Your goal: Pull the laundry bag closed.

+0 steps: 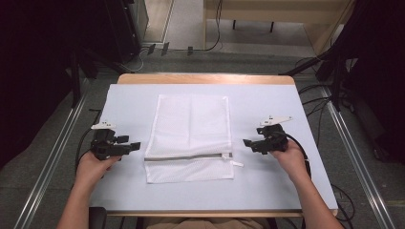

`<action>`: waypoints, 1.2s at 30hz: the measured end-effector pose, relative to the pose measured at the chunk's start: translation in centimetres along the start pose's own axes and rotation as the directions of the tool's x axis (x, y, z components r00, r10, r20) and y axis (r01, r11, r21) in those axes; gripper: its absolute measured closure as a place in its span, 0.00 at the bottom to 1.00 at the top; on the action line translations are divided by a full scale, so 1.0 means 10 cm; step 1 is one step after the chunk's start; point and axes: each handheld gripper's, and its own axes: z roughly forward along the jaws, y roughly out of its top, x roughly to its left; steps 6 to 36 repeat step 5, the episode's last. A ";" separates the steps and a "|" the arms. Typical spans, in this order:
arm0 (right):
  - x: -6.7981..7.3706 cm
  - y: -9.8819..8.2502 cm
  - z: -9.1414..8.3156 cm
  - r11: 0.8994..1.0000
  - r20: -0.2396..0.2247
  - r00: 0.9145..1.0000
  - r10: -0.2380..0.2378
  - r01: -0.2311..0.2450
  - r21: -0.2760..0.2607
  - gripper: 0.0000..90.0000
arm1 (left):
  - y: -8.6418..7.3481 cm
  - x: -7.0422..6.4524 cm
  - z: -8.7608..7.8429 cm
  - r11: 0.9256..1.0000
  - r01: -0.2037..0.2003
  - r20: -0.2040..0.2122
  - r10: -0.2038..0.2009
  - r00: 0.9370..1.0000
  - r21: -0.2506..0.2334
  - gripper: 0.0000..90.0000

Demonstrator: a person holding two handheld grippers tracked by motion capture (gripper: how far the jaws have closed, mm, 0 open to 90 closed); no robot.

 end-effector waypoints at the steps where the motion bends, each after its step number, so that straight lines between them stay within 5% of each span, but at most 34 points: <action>1: 0.00 0.00 0.00 1.000 0.002 1.000 0.002 -0.002 0.002 0.27 | 0.00 0.00 0.00 1.000 -0.001 -0.004 0.001 1.000 0.000 0.33; 5: -0.01 -0.01 0.01 1.000 0.011 1.000 -0.003 0.003 0.010 0.27 | -0.02 0.02 0.03 1.000 0.019 -0.051 -0.020 0.999 -0.021 0.27; 36: -0.01 -0.01 0.01 1.000 0.011 1.000 -0.003 0.003 0.010 0.27 | -0.02 0.02 0.03 1.000 0.019 -0.051 -0.020 0.999 -0.021 0.27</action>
